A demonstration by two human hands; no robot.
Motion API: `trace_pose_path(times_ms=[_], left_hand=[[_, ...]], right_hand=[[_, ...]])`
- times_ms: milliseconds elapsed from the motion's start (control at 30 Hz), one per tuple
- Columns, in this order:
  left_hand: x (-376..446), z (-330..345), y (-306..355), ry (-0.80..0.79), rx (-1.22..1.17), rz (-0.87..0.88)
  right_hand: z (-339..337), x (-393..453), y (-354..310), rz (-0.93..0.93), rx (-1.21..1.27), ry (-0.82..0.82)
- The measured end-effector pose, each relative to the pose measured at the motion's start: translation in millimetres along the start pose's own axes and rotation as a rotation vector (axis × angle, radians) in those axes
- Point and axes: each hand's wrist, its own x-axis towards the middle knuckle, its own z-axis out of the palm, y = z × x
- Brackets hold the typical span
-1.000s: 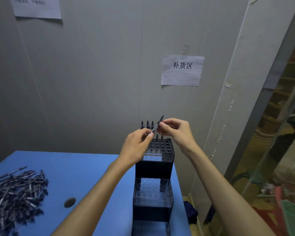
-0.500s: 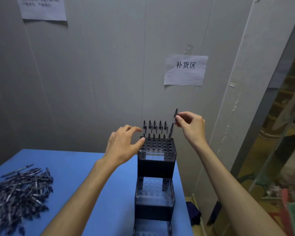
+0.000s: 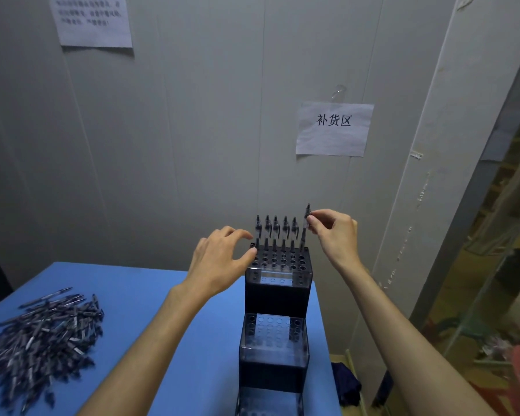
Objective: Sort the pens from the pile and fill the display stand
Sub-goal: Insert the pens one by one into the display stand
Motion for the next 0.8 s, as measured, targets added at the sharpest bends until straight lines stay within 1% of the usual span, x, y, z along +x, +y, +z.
trace_pose_path(times_ms=[167, 333, 467, 600, 800], left_hand=[[-7, 0, 2, -0.011, 0.014, -0.022], [-17, -2, 2, -0.013, 0.026, -0.055], [-27, -6, -4, -0.008, 0.038, -0.103], [-38, -14, -12, 0.007, 0.058, -0.136], [-59, -35, -38, 0.021, 0.098, -0.174]], right_hand=[[5, -10, 12, 0.028, -0.071, -0.117], [0, -19, 16, 0.06, -0.098, -0.1], [-5, -22, 5, -0.014, -0.088, -0.045], [7, -30, -13, -0.1, -0.072, -0.174], [57, -58, -49, -0.242, -0.061, -0.312]])
